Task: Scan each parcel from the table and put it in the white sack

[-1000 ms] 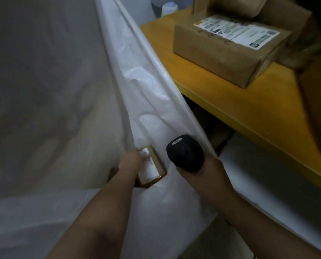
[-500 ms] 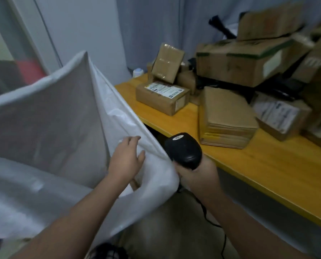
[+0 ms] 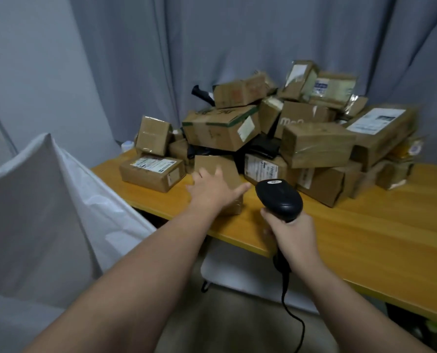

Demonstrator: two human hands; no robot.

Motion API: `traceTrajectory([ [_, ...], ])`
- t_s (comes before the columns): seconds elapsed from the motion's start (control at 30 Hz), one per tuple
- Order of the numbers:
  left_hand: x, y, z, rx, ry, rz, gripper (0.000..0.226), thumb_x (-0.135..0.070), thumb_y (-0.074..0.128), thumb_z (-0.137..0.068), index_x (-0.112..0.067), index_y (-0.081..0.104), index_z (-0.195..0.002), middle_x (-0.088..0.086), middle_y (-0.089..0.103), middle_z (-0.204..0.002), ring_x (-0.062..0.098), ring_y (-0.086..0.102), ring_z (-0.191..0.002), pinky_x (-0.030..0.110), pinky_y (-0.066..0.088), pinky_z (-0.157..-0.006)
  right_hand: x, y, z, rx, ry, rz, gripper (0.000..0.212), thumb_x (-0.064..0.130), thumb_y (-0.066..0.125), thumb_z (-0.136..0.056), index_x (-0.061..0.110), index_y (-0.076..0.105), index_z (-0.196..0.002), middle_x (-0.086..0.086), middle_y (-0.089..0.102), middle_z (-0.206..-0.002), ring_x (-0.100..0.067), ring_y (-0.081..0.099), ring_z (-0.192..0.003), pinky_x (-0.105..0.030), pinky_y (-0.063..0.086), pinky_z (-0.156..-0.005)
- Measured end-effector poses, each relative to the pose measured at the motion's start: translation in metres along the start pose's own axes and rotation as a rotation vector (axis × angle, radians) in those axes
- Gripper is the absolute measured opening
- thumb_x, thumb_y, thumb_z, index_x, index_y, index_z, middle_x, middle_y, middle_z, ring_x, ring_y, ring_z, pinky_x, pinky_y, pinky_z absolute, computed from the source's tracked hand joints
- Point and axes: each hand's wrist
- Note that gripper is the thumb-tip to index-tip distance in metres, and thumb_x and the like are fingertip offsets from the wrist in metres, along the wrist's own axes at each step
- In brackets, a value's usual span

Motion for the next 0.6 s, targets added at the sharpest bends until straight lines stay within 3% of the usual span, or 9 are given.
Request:
traceTrajectory([
  [0.1,-0.012,0.005,-0.010,0.086,-0.101,-0.033,0.101,-0.087,0.035,-0.074,-0.025,0.018,-0.152,0.023,0.002,-0.157,0.044,0.004,-0.143,0.066,0.013,-0.109,0.000,-0.010,-0.005,-0.042,0.007,-0.012,0.017,0.021,0.078,-0.078,0.026,0.065,-0.087,-0.003,0.071,-0.073,-0.025,0.068,-0.068,-0.039,0.053,-0.067],
  [0.2,-0.009,0.016,-0.008,0.017,-0.103,-0.006,0.090,-0.081,0.040,-0.077,-0.027,0.024,-0.147,0.025,0.003,-0.156,0.046,0.009,-0.141,0.064,0.021,-0.107,-0.005,-0.016,-0.005,-0.066,0.031,-0.036,0.016,0.020,0.078,-0.078,0.024,0.065,-0.086,-0.001,0.071,-0.071,-0.025,0.068,-0.064,-0.041,0.055,-0.067],
  [0.47,0.020,0.007,0.030,0.012,0.063,-0.127,0.079,-0.077,0.041,-0.080,-0.035,0.027,-0.146,0.014,0.018,-0.152,0.042,0.032,-0.129,0.049,0.034,-0.099,-0.011,-0.018,0.016,0.004,0.113,-0.116,0.022,0.019,0.077,-0.080,0.024,0.064,-0.096,0.002,0.071,-0.082,-0.017,0.068,-0.064,-0.030,0.055,-0.063],
  [0.6,0.042,0.007,0.066,-0.065,0.151,0.004,0.080,-0.077,0.046,-0.078,-0.036,0.033,-0.144,0.007,0.025,-0.145,0.037,0.037,-0.125,0.046,0.038,-0.100,-0.019,-0.019,0.042,0.028,0.156,-0.199,0.019,0.018,0.074,-0.083,0.026,0.062,-0.095,-0.003,0.069,-0.079,-0.011,0.065,-0.060,-0.023,0.053,-0.058],
])
Point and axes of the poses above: each hand's wrist, its own z-axis away from the middle knuckle, its own y-axis out of the palm, x = y × z
